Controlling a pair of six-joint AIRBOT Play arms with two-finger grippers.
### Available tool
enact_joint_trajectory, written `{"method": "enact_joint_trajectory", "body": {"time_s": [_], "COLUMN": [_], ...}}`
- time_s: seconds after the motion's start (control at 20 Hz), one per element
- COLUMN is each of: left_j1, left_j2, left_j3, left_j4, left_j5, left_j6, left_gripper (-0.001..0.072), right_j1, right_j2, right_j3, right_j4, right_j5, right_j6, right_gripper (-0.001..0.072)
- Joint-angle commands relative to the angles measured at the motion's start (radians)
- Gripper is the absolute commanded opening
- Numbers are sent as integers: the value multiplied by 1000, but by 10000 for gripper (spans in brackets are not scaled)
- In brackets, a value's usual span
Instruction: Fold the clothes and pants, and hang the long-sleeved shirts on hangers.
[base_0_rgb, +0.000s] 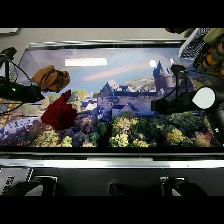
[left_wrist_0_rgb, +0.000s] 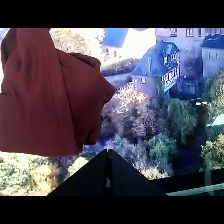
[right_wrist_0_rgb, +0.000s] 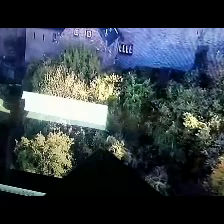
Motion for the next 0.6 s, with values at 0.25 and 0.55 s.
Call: {"method": "enact_joint_trajectory", "body": {"time_s": [0.25,0.55], "left_j1": [0,0], "left_j2": [1,1], "left_j3": [0,0], "left_j4": [0,0], "left_j5": [0,0], "left_j6": [0,0], "left_gripper": [17,17], "right_j1": [1,1], "right_j2": [0,0], "right_j3": [1,1], "right_j4": [0,0], "right_j5": [0,0], "right_j6": [0,0], "right_gripper": [33,33]}}
